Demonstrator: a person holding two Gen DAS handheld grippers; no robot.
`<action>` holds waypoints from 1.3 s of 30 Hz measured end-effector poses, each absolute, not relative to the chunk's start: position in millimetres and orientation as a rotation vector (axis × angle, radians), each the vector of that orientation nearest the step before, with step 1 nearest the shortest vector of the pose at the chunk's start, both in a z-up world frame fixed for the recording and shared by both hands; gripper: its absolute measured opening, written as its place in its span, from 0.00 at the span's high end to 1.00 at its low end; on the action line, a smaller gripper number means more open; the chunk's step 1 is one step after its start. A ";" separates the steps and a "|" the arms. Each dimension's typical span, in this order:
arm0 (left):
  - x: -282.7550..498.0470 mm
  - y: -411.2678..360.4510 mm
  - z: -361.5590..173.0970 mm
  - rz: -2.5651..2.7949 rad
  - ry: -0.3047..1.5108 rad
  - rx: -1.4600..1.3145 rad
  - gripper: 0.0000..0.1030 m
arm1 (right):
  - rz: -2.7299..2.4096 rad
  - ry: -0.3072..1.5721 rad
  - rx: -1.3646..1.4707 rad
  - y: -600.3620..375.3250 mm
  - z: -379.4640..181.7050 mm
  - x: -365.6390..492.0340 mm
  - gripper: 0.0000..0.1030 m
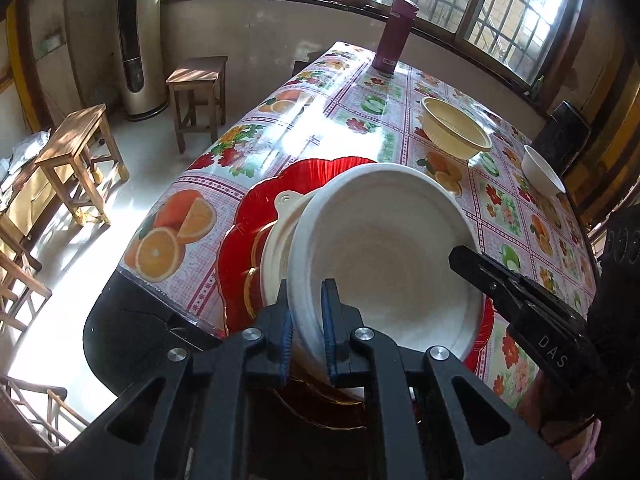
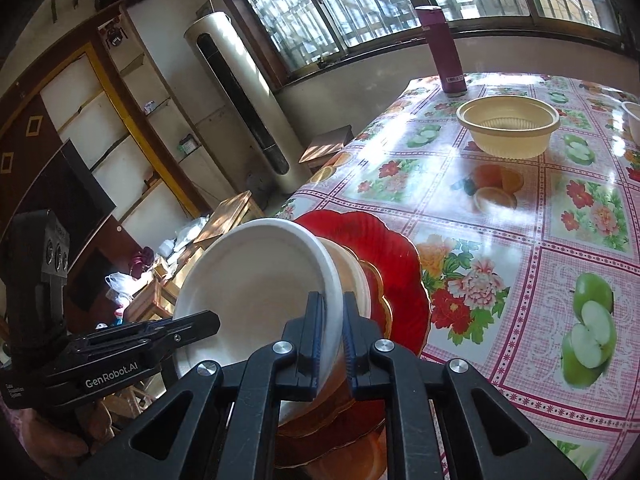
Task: Organize plates and bowls
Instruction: 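Lower the white bowl into the cream bowl and open the right gripper, then move the right gripper toward the cream ridged plate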
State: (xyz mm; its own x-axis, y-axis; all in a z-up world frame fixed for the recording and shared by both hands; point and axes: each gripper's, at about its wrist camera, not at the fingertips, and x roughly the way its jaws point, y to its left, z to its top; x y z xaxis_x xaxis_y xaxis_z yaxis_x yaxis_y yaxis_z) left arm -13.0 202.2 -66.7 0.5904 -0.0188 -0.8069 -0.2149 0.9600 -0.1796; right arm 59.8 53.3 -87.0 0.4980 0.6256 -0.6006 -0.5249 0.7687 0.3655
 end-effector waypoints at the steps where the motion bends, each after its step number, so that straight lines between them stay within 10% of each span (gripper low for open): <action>1: -13.2 203.1 -66.5 0.118 0.935 -0.271 0.89 | 0.696 0.776 0.127 54.4 -86.3 57.7 0.88; 5: -15.8 203.0 -62.1 0.123 0.901 -0.249 0.81 | 0.699 0.750 0.069 60.3 -84.3 50.6 0.84; 7: -18.0 200.6 -58.0 0.138 0.875 -0.223 0.38 | 0.706 0.740 0.052 63.1 -82.8 45.5 0.73; 9: -19.9 198.0 -53.9 0.154 0.843 -0.172 0.19 | 0.704 0.717 0.032 64.9 -80.0 39.1 0.53; 24: -21.5 183.1 -41.8 0.151 0.758 -0.105 0.00 | 0.638 0.639 0.170 -0.1 -67.5 56.5 0.01; 39: 6.1 122.1 -26.5 0.078 0.767 -0.019 0.00 | 0.516 0.707 0.476 -97.2 -78.3 104.2 0.00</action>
